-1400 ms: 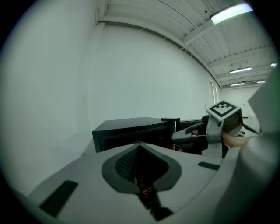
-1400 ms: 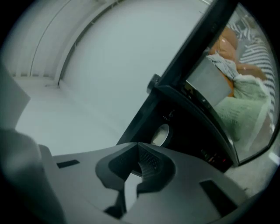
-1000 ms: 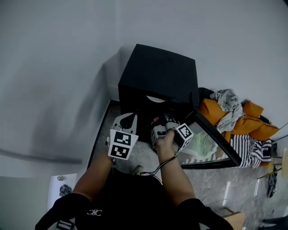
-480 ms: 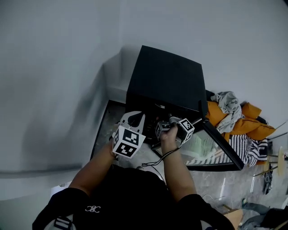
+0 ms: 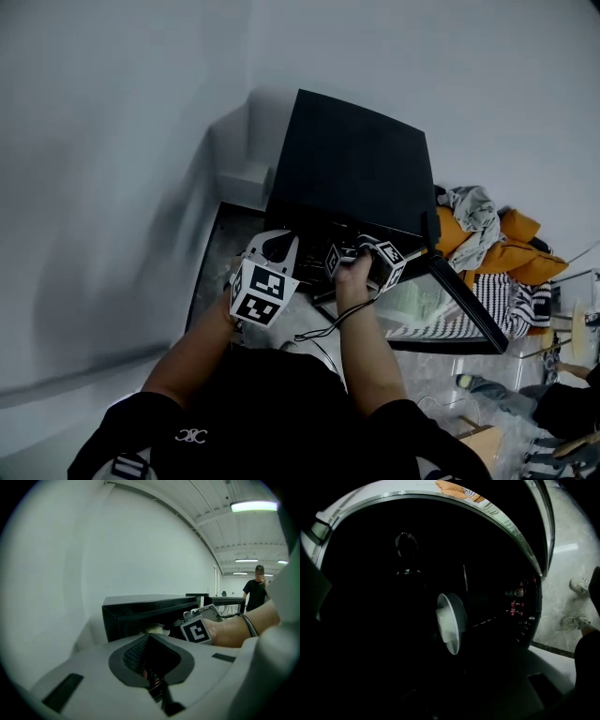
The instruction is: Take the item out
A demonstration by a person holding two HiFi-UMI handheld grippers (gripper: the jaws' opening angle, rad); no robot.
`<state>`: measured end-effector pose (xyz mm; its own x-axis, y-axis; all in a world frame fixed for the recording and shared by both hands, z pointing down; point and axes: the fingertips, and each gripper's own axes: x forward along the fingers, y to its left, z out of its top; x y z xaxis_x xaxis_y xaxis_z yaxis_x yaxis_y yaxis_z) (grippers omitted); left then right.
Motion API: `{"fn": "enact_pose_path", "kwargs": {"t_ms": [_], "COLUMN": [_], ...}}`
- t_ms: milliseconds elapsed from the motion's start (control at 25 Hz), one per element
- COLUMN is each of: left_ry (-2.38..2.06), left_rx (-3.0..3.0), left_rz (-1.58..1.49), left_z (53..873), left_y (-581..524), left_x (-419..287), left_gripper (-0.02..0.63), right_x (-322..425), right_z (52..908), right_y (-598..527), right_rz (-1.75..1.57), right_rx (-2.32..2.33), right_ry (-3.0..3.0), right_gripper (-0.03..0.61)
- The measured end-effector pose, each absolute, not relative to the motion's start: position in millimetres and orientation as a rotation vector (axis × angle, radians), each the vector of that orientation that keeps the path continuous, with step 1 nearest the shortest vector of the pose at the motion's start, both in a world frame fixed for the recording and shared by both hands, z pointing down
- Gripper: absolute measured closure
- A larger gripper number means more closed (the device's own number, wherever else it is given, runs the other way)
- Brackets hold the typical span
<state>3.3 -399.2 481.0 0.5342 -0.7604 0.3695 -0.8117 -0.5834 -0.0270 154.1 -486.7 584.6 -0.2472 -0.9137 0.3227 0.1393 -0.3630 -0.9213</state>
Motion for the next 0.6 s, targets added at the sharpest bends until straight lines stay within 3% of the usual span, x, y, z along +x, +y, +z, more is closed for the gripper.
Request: {"fn": "enact_pose_path", "kwargs": {"t_ms": [240, 400, 600], "left_ry": [-1.312, -1.303, -1.313], "left_rx": [2.612, 2.61, 2.608], "left_rz": [0.498, 0.499, 0.489], "left_z": [483, 484, 485], "left_y": [-400, -397, -397], "left_x": [5, 2, -3], "left_gripper": [0.615, 0.615, 0.614], "right_x": [152, 152, 154], "right_z": [588, 598, 601], "right_y": [-491, -488, -487], "right_rz": [-1.756, -1.799, -1.786], "right_rx": [-1.239, -1.326, -1.334], "right_ry": [0.983, 0.945, 0.974], "right_gripper": [0.424, 0.532, 0.554]}}
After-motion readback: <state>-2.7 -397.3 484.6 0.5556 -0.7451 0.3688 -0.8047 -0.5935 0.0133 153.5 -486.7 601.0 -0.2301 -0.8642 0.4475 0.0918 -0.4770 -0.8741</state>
